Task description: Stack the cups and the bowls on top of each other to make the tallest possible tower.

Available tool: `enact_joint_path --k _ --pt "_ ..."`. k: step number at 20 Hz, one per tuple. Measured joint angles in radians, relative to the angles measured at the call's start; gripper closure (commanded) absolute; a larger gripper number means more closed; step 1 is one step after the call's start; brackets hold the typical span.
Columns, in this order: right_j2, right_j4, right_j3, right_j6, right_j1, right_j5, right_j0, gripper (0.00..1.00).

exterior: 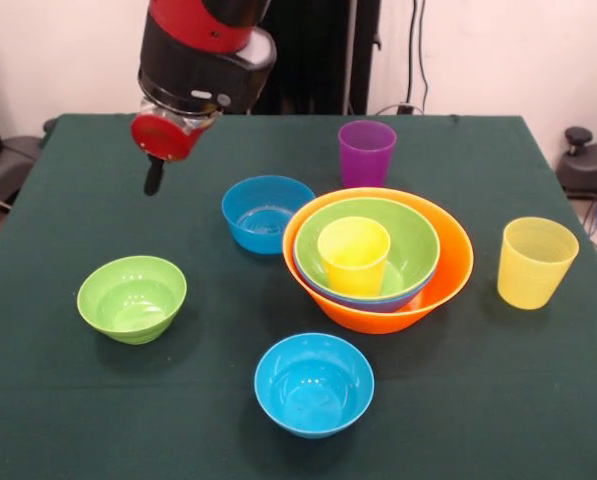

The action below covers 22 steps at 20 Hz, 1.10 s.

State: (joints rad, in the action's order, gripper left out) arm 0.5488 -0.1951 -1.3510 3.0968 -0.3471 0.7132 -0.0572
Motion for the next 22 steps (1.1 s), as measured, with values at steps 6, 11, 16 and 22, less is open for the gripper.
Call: enact_joint_path --k 6,11,16,22 --pt "0.000 0.012 0.023 0.000 0.037 0.000 -0.004 0.00" --pt "0.000 0.053 0.064 0.000 0.065 0.000 -0.035 0.00" --pt "0.000 0.090 0.091 0.000 0.081 0.000 -0.065 0.00" --pt "0.000 0.130 0.096 0.000 0.085 -0.012 -0.081 0.00"
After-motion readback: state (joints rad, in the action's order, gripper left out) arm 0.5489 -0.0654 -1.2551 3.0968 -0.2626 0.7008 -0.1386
